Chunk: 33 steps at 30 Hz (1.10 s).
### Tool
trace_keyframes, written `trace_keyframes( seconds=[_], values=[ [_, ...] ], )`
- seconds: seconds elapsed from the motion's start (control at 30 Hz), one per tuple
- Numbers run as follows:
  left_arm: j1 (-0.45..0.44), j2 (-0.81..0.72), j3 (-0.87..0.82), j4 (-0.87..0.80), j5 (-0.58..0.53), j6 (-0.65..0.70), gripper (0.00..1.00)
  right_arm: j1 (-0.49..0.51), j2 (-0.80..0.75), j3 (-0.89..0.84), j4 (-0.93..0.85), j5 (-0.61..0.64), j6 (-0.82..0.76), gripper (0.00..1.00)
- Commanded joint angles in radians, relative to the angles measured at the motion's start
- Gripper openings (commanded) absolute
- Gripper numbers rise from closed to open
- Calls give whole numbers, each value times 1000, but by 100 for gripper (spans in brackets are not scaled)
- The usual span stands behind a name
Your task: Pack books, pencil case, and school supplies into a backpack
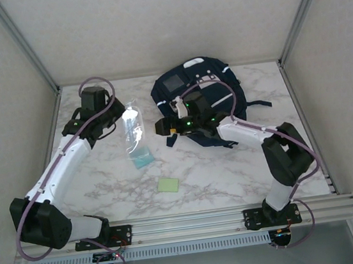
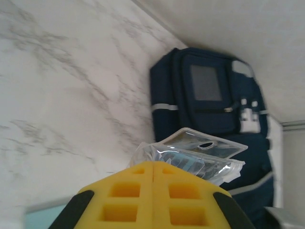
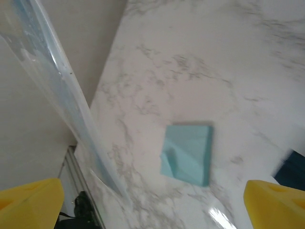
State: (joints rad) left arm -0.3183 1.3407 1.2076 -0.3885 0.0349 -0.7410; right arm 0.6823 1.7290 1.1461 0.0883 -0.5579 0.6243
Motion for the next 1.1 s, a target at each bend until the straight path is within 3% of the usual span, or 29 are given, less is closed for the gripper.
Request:
trace_keyframes(
  seconds=[0.0, 0.17, 0.37, 0.53, 0.57, 0.6, 0.67, 0.73, 0.9, 1.07],
  values=[
    [-20, -3, -40, 122, 59, -127, 0, 46, 52, 34, 189, -61, 29, 97],
    [-35, -3, -81, 166, 56, -187, 0, 59, 130, 15, 375, -60, 120, 89],
    [-42, 1, -135, 212, 62, -246, 0, 59, 163, 23, 458, -98, 176, 33],
    [-49, 15, -147, 227, 67, -251, 0, 60, 129, -2, 444, -105, 156, 0],
    [-51, 18, -144, 225, 68, -242, 0, 59, 114, -9, 426, -103, 143, 0],
    [-52, 21, -137, 216, 68, -229, 11, 60, 99, -14, 401, -102, 131, 0],
    [-57, 27, -105, 164, 47, -194, 68, 54, 52, -29, 326, -92, 99, 0],
    [-73, 33, -64, 97, 2, -130, 88, 34, -5, -42, 216, -68, 58, 0],
    [-184, 79, 37, 0, -119, 71, 89, -31, -170, -26, -206, 102, -96, 0],
    [-314, 202, 119, 12, -127, 219, 84, -139, -302, 38, -609, 358, -168, 0]
  ],
)
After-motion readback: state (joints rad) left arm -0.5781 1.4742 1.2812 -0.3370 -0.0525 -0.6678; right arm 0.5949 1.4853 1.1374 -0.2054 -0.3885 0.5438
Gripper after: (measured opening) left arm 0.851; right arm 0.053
